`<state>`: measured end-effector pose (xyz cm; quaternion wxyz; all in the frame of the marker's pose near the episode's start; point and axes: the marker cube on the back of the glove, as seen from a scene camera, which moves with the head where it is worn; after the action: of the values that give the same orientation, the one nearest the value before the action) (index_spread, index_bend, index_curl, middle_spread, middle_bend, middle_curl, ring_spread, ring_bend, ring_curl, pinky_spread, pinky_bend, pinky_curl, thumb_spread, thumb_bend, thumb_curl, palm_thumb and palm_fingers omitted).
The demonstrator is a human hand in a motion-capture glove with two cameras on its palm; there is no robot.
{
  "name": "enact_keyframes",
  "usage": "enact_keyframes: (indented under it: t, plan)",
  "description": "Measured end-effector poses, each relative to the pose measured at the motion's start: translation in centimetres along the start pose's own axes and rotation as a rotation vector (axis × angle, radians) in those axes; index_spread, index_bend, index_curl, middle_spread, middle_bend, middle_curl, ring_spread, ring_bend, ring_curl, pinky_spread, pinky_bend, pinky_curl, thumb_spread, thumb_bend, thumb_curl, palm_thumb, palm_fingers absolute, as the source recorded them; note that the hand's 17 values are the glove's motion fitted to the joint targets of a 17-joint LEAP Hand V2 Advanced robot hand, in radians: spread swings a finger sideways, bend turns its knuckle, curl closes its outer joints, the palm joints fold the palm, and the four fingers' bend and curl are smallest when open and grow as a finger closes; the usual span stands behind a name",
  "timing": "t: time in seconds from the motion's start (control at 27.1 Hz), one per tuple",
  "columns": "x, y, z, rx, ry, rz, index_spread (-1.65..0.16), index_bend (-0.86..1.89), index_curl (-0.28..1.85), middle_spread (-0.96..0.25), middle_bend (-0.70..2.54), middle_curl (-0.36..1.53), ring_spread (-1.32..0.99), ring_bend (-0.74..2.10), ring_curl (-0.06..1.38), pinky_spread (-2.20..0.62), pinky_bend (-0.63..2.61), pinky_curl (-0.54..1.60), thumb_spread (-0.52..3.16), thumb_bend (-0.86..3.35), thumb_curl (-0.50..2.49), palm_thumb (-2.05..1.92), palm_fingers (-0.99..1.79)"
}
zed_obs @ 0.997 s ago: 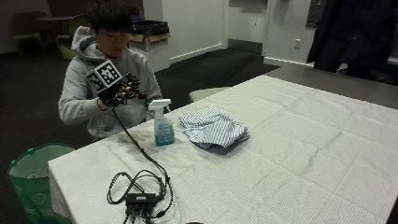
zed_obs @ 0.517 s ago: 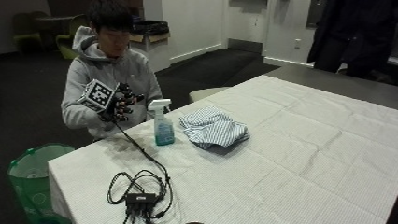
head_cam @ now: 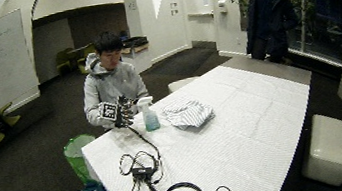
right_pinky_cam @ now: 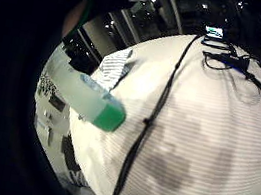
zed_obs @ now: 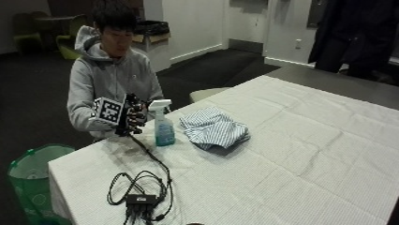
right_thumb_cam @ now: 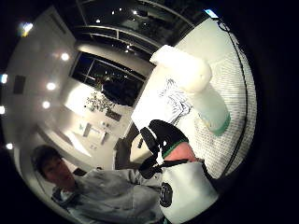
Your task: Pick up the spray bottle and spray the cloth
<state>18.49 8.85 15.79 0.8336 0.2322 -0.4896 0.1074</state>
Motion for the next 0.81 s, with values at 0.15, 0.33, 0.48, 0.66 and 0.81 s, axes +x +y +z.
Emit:
enact_keyframes:
  t: [0.15,0.33,0.48,0.66,0.81]
  plan:
    - [0.1,-0.4,0.6,-0.016,-0.023,0.028,-0.31,0.11,0.15,0.01,0.21,0.33,0.09,0.4,0.27,0.27,0.67,0.36,0.91,-0.03,0.32,0.55,0.01]
    - [0.3,-0.8,1.5,-0.011,-0.058,0.05,-0.31,0.12,0.16,0.02,0.2,0.33,0.09,0.4,0.28,0.26,0.68,0.36,0.91,-0.03,0.32,0.55,0.01]
    - [0.4,-1.1,2.1,-0.004,-0.084,0.063,-0.3,0.12,0.16,0.02,0.2,0.33,0.09,0.41,0.28,0.26,0.68,0.36,0.91,-0.03,0.32,0.56,0.02]
    - [0.7,-1.6,2.3,0.0,-0.091,0.075,-0.3,0.11,0.16,0.02,0.2,0.34,0.09,0.42,0.28,0.25,0.68,0.36,0.91,-0.03,0.32,0.57,0.02]
    - [0.8,-1.7,2.7,-0.012,-0.087,0.08,-0.29,0.11,0.16,0.02,0.2,0.34,0.09,0.42,0.28,0.25,0.68,0.36,0.91,-0.03,0.32,0.57,0.02]
